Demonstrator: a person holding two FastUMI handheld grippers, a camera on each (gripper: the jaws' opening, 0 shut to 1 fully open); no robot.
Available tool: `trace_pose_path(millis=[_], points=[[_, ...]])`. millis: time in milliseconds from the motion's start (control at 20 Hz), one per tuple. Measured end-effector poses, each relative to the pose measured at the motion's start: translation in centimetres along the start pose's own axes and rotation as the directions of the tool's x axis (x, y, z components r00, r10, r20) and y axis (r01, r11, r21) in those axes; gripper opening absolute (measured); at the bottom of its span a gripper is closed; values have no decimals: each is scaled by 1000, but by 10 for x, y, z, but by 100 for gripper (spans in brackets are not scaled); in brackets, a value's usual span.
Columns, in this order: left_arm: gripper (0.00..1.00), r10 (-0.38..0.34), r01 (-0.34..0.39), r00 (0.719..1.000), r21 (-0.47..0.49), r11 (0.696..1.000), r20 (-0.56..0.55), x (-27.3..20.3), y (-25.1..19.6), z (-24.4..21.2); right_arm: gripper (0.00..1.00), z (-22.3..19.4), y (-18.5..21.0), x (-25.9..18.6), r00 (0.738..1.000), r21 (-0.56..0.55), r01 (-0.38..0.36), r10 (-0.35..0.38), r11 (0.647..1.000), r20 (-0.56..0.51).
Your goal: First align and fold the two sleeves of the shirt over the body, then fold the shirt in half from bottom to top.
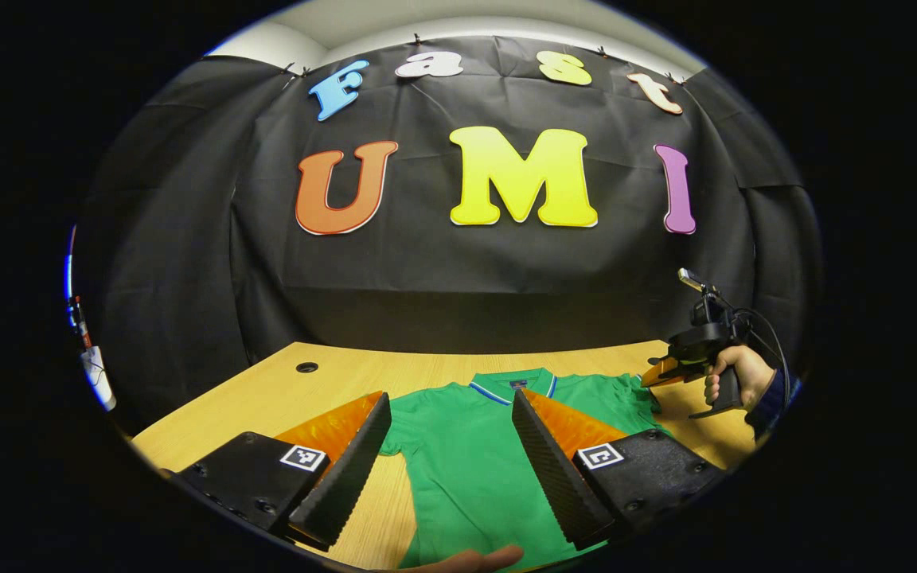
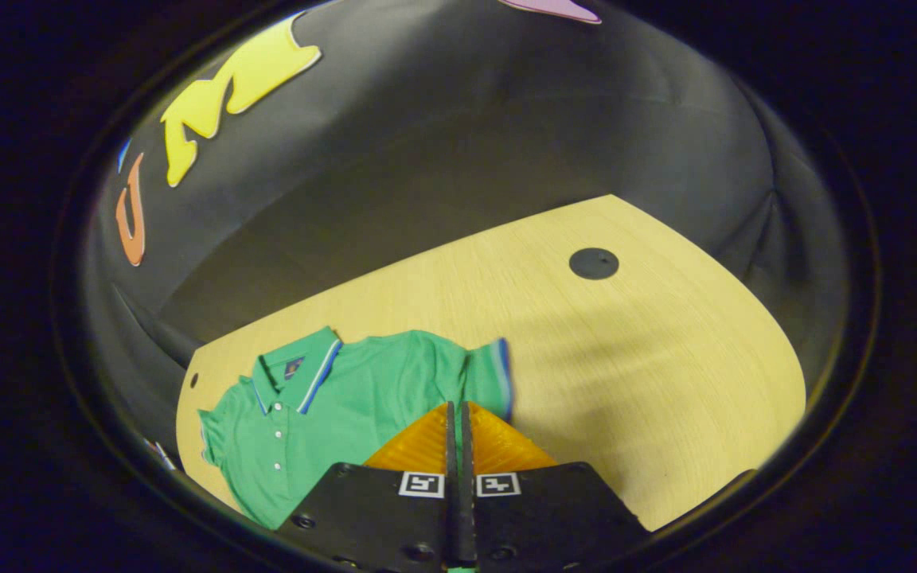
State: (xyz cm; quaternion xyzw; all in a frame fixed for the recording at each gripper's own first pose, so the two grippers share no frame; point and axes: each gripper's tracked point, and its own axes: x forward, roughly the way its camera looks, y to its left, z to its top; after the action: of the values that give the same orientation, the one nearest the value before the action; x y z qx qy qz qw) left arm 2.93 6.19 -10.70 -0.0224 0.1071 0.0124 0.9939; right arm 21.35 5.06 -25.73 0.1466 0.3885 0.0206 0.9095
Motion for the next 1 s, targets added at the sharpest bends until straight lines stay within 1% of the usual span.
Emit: trace_pose_path(millis=[100,150,200,250,300,350,450,500,550,600,750,850,900,950,1000], points=[[98,6,-6,1000,-7,1000,-6,-3,4,-3,0,4,2,-2,1000,-46,23,-22,999,20],[98,8,-8,1000,-9,1000,-9,-4,6,-5,0,5,-5,-2,998,-69,52,-50,996,28],[98,10,-10,1000,-10,1000,-13,-4,9,-7,0,9,-12,-1,996,-81,89,-86,993,37],[98,13,-13,1000,-11,1000,-21,-3,9,-10,0,11,-18,-1,993,-80,110,-107,991,39],[99,13,-13,1000,-13,1000,-27,-3,10,-12,0,13,-20,-6,993,-79,112,-109,991,38],[99,12,-13,999,-16,1000,-31,-2,10,-13,7,12,-21,-3,995,-74,95,-92,993,36],[99,7,-8,999,-19,1000,-39,0,9,-16,55,16,-42,0,988,-91,151,-148,984,35],[99,3,-4,999,-20,1000,-42,0,6,-16,79,14,-45,4,987,-92,162,-161,982,24],[99,-1,0,999,-21,1000,-45,0,5,-17,77,11,-47,5,987,-85,161,-162,983,-2],[99,-4,3,999,-21,1000,-47,1,4,-17,79,9,-49,6,987,-66,159,-161,985,-29],[99,-6,5,998,-16,1000,-56,0,2,-19,80,6,-53,12,986,-43,146,-149,988,-74],[99,2,-3,998,-8,1000,-63,-4,3,-17,80,-2,-47,16,985,-31,113,-116,993,-126],[99,7,-7,998,-3,1000,-57,-7,5,-14,80,-13,-43,19,979,-12,96,-97,995,-179],[99,11,-11,999,7,1000,-38,-10,5,-9,75,-9,-38,19,982,4,75,-73,997,-176],[99,16,-15,1000,18,1000,-13,-14,7,-2,62,-10,-36,23,979,6,63,-61,998,-195]])
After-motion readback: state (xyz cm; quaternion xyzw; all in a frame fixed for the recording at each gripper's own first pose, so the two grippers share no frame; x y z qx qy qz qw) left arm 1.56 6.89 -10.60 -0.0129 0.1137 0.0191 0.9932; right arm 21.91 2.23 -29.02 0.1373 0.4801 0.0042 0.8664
